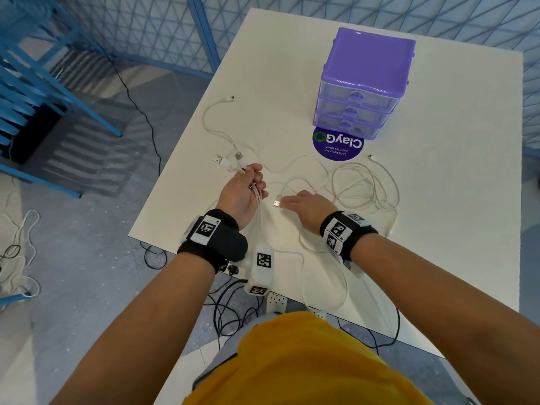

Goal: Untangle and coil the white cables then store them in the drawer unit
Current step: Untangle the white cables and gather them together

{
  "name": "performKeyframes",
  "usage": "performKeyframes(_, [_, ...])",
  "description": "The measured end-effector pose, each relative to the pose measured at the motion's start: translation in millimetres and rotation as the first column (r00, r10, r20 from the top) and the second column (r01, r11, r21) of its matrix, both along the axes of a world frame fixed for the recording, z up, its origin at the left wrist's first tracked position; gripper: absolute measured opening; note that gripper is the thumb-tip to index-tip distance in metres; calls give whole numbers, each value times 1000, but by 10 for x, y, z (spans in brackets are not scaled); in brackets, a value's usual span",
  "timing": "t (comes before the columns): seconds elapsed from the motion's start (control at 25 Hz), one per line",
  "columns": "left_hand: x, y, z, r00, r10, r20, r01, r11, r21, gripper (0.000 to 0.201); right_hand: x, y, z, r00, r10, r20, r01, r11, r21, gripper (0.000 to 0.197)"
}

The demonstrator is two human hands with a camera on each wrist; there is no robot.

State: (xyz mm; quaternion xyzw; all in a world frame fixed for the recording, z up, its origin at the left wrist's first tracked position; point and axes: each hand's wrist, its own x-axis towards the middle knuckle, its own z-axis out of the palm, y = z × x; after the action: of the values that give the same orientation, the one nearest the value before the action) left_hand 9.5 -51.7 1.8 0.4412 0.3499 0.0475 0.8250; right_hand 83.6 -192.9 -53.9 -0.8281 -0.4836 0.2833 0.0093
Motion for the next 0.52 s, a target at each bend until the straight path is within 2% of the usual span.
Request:
performKeyframes(0.08, [-8, 25, -12, 998, -56, -25, 57, 997, 56, 29, 3, 116, 8, 992, 117, 41, -114, 991, -72, 61])
performKeyframes(0.16, [-4, 36, -24, 995, -92, -42, 95, 993, 75, 28, 22, 201, -11, 990, 131, 57, -125, 988, -92, 58])
performKeyframes(0.32, [45, 35, 2, 992, -118, -54, 120, 992, 35, 26, 52, 258, -74, 997, -72, 32, 72, 997, 16, 27])
performKeyframes(0.44, [81, 31, 27, 986, -159, -55, 161, 986, 36, 25, 91, 184, -108, 993, -93, 71, 98, 993, -72, 25])
performKeyframes(0.52, [100, 15, 19, 980, -189, -63, 194, 977, 87, 26, 120, 101, -59, 985, -147, 88, 149, 989, -16, 27])
